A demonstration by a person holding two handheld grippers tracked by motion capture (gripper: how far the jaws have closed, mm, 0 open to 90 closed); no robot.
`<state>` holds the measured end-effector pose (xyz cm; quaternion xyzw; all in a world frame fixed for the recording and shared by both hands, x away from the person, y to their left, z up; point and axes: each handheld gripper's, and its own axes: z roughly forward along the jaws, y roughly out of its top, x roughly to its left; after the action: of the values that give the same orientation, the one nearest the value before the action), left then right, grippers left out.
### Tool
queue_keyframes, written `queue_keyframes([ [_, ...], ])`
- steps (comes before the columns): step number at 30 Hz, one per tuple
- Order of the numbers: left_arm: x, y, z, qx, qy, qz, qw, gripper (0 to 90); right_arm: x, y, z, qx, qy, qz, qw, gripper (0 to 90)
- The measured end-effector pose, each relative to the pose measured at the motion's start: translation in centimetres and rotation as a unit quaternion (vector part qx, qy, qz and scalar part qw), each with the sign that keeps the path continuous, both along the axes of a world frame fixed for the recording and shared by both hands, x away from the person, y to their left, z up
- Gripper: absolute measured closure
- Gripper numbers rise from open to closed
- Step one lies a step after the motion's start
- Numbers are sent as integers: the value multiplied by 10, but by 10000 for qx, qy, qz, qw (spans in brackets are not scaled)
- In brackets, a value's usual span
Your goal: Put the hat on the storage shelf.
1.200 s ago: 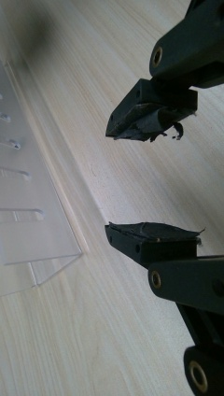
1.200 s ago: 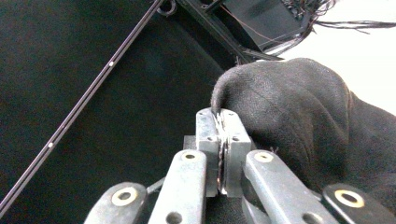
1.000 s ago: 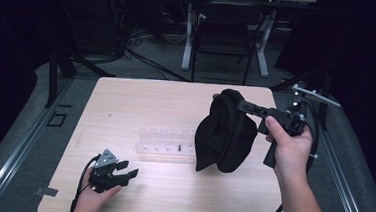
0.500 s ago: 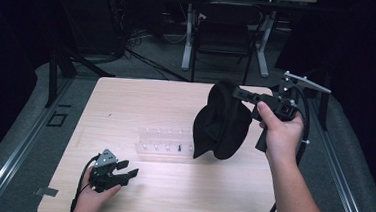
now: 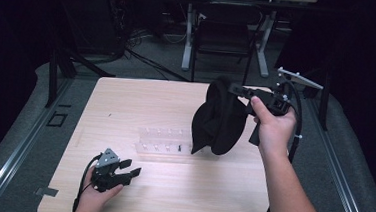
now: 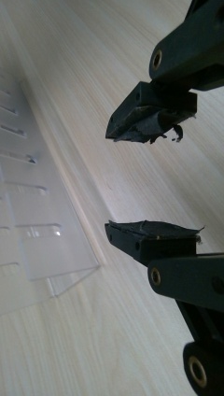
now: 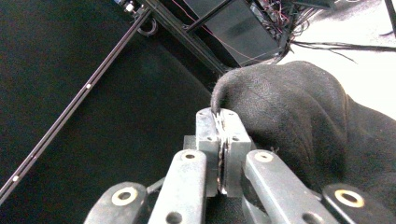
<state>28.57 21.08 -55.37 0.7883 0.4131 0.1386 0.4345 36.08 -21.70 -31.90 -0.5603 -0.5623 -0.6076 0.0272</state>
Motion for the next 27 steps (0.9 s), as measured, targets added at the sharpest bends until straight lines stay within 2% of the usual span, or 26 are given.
queue_keyframes([
  [3,-2,-7,10,-122,-148,-103,9998,495,1,3,0,-48,-23,-18,10000,886],
  [7,-2,-15,16,-90,-255,-253,9993,500,2,6,-2,-73,-42,-15,10000,886],
  [10,-2,-25,22,21,-329,-442,9985,502,4,9,-4,-105,-1,-29,9999,886],
  [14,2,-35,29,-14,-413,-520,9978,503,6,11,-5,-141,14,-5,9999,886],
  [22,11,-69,47,-196,-567,-696,9958,514,6,15,-6,-216,-26,-18,9998,886],
  [25,14,-89,53,-167,-644,-846,9942,514,5,16,-7,-241,-46,-10,9997,886],
  [27,14,-93,54,-151,-665,-861,9940,514,4,17,-7,-217,-42,5,9998,886],
])
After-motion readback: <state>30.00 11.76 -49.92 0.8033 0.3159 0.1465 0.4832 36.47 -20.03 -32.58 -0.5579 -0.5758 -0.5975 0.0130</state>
